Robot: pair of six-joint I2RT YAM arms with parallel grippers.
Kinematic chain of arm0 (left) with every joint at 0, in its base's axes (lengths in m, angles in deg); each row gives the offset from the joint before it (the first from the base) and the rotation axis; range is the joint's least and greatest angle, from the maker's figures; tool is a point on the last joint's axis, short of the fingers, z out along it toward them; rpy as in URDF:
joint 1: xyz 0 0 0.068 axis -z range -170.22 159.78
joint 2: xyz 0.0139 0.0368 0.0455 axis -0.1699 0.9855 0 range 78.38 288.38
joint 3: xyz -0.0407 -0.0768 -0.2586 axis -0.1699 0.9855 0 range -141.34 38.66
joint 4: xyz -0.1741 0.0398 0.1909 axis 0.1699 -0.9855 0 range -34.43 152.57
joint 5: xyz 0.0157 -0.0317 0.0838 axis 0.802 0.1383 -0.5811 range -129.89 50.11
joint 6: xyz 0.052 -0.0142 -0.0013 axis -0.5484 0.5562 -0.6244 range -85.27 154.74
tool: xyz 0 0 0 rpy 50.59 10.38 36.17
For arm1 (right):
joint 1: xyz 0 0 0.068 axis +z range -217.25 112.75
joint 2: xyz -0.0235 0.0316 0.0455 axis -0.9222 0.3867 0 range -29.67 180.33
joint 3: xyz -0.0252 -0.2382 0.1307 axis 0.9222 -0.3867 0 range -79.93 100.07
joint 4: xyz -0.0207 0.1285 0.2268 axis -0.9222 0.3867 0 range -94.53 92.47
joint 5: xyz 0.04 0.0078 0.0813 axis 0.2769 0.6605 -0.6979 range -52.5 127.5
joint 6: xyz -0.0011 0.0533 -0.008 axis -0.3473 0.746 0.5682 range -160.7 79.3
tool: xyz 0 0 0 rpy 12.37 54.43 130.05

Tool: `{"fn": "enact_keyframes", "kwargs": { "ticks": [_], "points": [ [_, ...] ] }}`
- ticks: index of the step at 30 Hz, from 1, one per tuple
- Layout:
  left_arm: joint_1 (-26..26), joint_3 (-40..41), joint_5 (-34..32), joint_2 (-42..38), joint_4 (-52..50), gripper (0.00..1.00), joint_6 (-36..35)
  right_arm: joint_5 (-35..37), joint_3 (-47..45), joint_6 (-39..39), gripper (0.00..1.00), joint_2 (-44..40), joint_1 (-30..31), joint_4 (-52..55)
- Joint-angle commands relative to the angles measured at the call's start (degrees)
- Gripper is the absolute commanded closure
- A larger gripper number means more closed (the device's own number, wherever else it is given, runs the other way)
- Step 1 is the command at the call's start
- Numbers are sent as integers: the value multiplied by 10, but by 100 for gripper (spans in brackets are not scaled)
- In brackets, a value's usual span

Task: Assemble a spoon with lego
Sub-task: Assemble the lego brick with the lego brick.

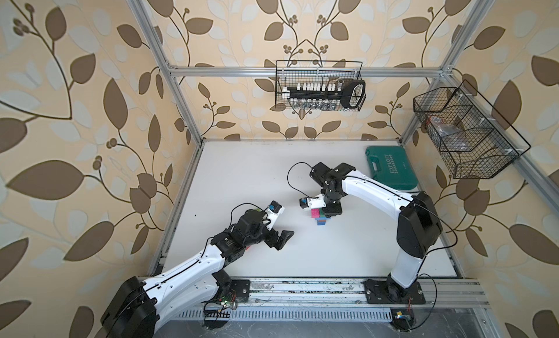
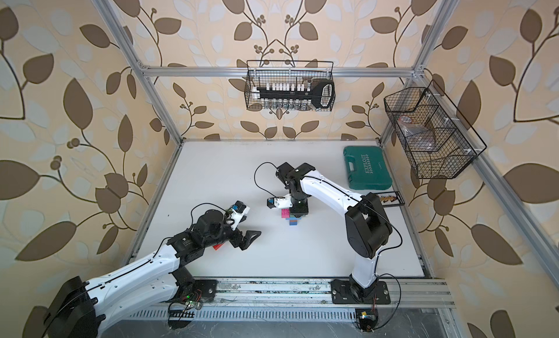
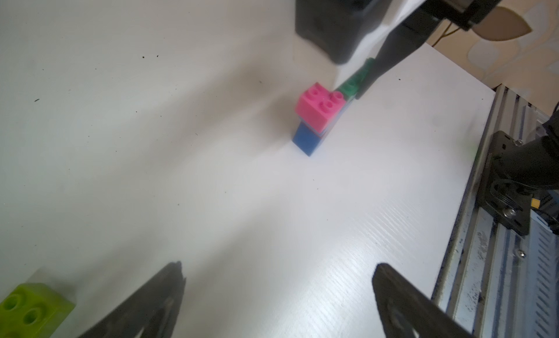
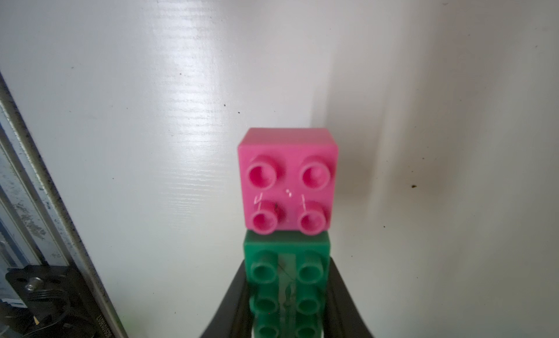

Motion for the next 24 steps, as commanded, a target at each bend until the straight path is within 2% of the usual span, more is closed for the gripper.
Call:
{"fn": "enact_keyframes", "kwargs": {
  "ticks": [1,24],
  "points": [
    [5,-2,-12,0,4,1,-8,-3,11,10,100,11,3,6],
    [5,3,-19,-12,-1,1,-6,-26,-25,13,100,38,6,-13]
  ]
}}
